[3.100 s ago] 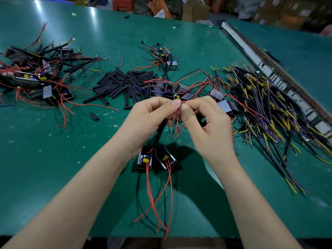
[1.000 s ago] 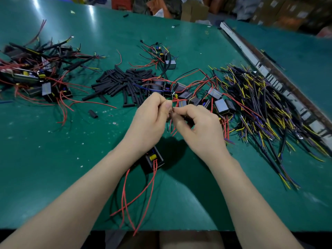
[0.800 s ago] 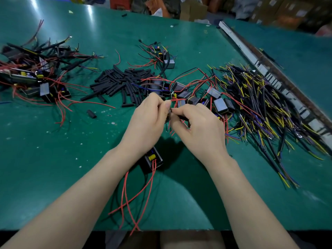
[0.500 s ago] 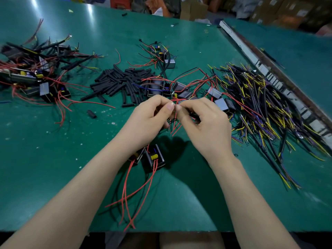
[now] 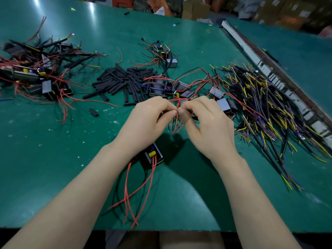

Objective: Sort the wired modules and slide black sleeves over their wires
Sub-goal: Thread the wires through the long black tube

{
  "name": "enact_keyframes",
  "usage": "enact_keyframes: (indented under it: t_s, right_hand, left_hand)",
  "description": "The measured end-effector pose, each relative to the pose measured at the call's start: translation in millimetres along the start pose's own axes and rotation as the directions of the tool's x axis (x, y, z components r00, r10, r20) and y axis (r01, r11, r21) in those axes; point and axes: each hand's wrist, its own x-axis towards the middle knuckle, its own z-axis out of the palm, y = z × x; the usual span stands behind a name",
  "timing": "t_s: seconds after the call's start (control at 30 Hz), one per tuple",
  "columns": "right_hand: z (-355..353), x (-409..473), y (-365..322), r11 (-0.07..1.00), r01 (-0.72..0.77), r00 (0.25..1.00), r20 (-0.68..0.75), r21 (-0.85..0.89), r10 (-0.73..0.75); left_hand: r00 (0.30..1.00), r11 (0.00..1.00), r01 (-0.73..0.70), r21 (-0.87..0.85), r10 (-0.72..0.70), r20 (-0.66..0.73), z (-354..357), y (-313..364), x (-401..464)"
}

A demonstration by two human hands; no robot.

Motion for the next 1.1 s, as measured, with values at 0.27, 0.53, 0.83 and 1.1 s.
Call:
enact_keyframes:
  t_s: [0.27, 0.53, 0.83, 1.1]
  right_hand:
    - [-2, 5, 9, 0.839, -0.381, 0.894, 0.386, 0.387, 0.228]
    - [-4, 5, 12, 0.683, -0.537, 0.817, 0.507, 0.495, 0.275]
    - [-4, 6, 12, 0.778, -0.375, 0.911, 0.354, 0.505, 0.209]
    - [-8, 4, 10, 0.791, -0.311, 0.938, 0.306, 0.527, 0.164]
  left_hand:
    - [0.978, 0.975, -0.201, 0.098, 0.194, 0.079, -1, -3, -2]
    - [0.994, 0.995, 0.014, -0.1, -0.003, 0.109, 1, -6, 4]
    - [0.951, 0.912, 0.29, -0.292, -0.241, 0.191, 1, 1, 3]
    - [0.948, 0.896, 0.298, -0.33, -0.24, 0.207, 0, 2, 2]
